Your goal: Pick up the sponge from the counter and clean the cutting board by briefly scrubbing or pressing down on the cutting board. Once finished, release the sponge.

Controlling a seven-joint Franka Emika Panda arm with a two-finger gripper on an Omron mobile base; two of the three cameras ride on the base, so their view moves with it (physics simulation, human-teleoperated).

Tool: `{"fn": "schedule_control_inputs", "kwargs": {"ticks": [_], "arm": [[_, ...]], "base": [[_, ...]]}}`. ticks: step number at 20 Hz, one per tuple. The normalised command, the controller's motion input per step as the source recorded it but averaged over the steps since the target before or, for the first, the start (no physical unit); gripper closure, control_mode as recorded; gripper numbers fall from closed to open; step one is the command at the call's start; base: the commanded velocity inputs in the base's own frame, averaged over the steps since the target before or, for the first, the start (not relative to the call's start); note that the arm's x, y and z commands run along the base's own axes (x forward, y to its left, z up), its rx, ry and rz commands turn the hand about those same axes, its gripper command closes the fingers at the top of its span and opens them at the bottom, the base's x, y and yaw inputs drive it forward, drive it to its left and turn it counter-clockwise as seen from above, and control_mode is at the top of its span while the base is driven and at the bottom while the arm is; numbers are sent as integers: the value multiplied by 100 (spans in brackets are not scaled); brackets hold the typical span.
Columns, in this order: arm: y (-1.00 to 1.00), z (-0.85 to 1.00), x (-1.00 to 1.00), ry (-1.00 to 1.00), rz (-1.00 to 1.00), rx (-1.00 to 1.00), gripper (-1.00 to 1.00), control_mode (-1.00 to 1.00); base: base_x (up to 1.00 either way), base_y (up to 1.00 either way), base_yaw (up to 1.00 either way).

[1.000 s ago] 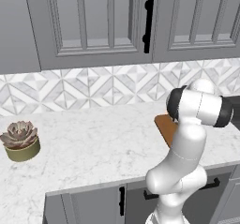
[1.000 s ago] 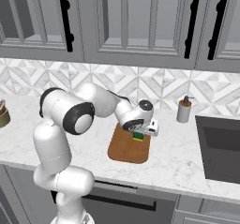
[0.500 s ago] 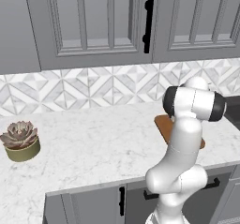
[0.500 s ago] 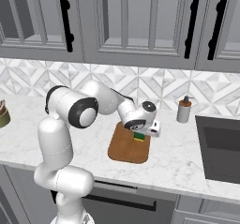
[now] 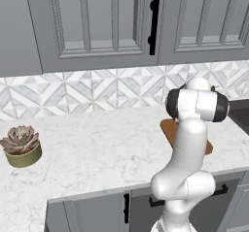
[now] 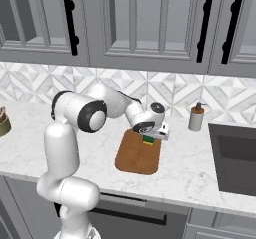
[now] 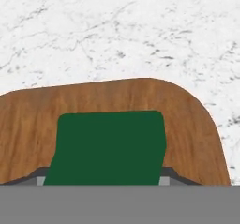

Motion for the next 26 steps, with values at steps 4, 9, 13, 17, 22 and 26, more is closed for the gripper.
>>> {"fn": "schedule_control_inputs", "kwargs": {"ticks": [4,9,13,17,22,26], "arm": [[23,-54,6,0,0,0,100,-100],[26,-59,0,0,0,0,100,-100],[53,0,-17,0,0,-2,100,-100],[83,0,-23,0,0,-6,100,-100],[50,-7,-2,0,0,0,100,-100],[27,-89,0,0,0,0,100,-100]], "base": [[0,0,0],[0,0,0],[0,0,0],[0,0,0],[0,0,0],[0,0,0]]}}
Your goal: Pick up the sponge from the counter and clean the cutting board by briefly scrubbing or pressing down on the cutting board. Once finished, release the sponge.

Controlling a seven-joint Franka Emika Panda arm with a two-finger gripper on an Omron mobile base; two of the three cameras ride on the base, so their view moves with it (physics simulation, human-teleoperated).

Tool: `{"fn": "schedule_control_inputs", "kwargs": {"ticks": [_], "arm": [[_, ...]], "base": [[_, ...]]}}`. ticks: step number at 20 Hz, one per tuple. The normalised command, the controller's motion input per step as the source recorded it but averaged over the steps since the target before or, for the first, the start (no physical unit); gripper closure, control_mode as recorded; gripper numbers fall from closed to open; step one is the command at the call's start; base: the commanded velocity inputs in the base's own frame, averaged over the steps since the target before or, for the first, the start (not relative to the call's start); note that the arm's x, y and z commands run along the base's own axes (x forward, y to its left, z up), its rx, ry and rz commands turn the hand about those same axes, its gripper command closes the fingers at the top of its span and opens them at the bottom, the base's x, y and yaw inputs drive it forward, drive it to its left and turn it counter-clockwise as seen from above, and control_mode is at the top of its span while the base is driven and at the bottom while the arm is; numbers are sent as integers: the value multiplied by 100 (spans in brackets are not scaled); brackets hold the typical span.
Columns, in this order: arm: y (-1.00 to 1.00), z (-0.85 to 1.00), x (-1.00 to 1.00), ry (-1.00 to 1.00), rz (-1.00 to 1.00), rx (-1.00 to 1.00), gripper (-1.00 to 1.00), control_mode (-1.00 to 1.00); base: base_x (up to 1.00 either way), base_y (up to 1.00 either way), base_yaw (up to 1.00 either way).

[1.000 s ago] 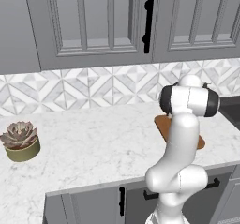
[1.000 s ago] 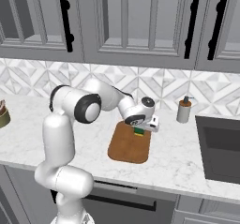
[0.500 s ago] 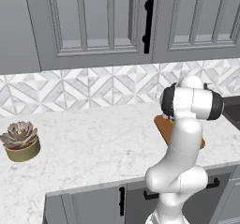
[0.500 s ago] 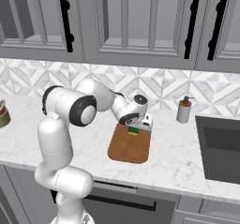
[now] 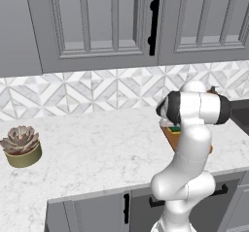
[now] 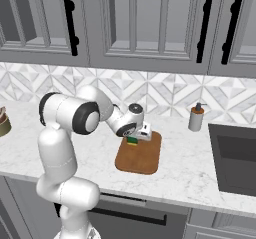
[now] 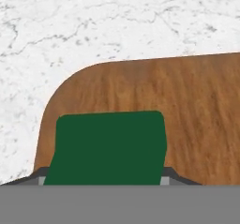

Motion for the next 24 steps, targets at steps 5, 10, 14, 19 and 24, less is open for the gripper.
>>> {"fn": "schedule_control_inputs", "kwargs": {"ticks": [5,10,14,19,24], "arm": [[0,-66,0,0,0,0,100,-100],[-11,-7,-69,0,-1,0,100,-100],[-18,-2,-49,0,-1,0,100,-100],[6,-51,-46,1,-3,-8,100,-100],[6,-94,-34,0,-5,-5,100,-100]], "base": [[0,0,0],[0,0,0],[0,0,0],[0,0,0],[0,0,0]]}}
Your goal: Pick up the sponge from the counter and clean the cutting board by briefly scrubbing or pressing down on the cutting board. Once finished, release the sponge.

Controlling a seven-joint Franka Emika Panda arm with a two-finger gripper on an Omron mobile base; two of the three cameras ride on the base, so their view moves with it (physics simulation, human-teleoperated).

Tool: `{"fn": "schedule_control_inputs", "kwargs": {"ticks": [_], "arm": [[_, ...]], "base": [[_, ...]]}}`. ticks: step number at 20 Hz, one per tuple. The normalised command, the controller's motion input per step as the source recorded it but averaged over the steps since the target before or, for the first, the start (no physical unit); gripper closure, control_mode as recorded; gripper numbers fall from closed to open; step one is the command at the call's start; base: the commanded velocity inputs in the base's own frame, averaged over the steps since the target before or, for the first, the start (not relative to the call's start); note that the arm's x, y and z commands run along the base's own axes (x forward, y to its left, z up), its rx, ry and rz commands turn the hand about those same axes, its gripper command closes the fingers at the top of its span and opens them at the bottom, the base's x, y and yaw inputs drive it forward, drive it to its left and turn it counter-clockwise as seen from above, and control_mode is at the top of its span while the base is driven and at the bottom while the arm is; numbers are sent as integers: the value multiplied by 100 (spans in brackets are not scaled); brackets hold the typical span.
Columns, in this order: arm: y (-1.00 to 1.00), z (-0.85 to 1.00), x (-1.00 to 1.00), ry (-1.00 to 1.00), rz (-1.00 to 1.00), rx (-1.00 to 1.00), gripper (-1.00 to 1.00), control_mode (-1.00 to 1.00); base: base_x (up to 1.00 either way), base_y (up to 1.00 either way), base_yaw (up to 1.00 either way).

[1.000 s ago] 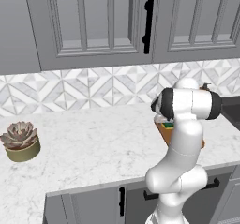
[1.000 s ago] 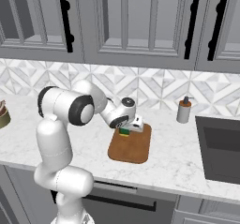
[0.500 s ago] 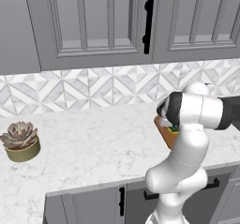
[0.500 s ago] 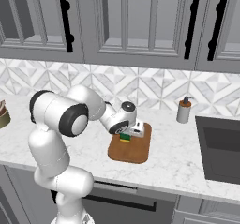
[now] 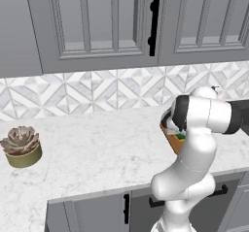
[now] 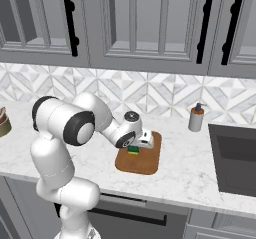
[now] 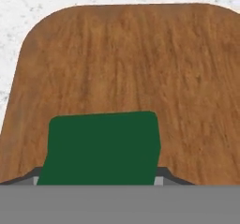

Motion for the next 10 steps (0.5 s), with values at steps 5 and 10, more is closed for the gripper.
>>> {"fn": "schedule_control_inputs", "kwargs": {"ticks": [5,10], "arm": [[-31,-10,-88,-4,-11,0,100,-100],[-65,0,-15,1,-8,0,100,-100]], "base": [[0,0,0],[0,0,0]]}}
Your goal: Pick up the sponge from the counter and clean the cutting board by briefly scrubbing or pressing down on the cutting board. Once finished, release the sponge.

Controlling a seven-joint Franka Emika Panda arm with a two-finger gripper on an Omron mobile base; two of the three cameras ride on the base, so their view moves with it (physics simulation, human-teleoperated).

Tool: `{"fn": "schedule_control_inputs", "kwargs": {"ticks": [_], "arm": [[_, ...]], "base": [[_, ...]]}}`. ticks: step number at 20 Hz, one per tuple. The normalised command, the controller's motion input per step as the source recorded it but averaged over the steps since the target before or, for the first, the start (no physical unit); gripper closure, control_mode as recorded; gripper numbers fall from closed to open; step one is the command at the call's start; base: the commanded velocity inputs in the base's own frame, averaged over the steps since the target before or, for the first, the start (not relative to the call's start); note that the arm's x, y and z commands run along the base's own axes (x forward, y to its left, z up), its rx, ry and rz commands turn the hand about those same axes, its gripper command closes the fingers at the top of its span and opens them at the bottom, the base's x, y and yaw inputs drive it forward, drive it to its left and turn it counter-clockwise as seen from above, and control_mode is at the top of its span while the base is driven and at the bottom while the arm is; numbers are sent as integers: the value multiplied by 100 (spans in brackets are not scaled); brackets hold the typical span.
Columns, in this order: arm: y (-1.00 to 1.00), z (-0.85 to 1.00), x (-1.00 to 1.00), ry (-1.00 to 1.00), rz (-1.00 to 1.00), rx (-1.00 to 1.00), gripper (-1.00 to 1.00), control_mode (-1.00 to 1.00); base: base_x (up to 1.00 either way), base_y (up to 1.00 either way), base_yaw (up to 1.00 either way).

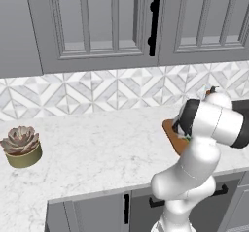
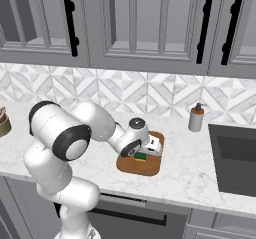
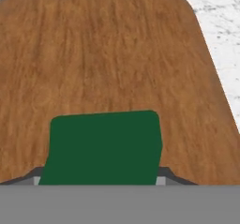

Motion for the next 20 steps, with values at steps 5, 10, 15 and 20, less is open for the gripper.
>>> {"fn": "schedule_control_inputs", "kwargs": {"ticks": [5,10,15,20], "arm": [[-27,-46,-3,0,-7,-3,100,-100],[0,-96,-7,0,-6,-3,100,-100],[-2,-6,21,-5,-1,1,100,-100],[-1,16,60,-8,0,2,100,-100]], "base": [[0,0,0],[0,0,0],[0,0,0],[0,0,0]]}}
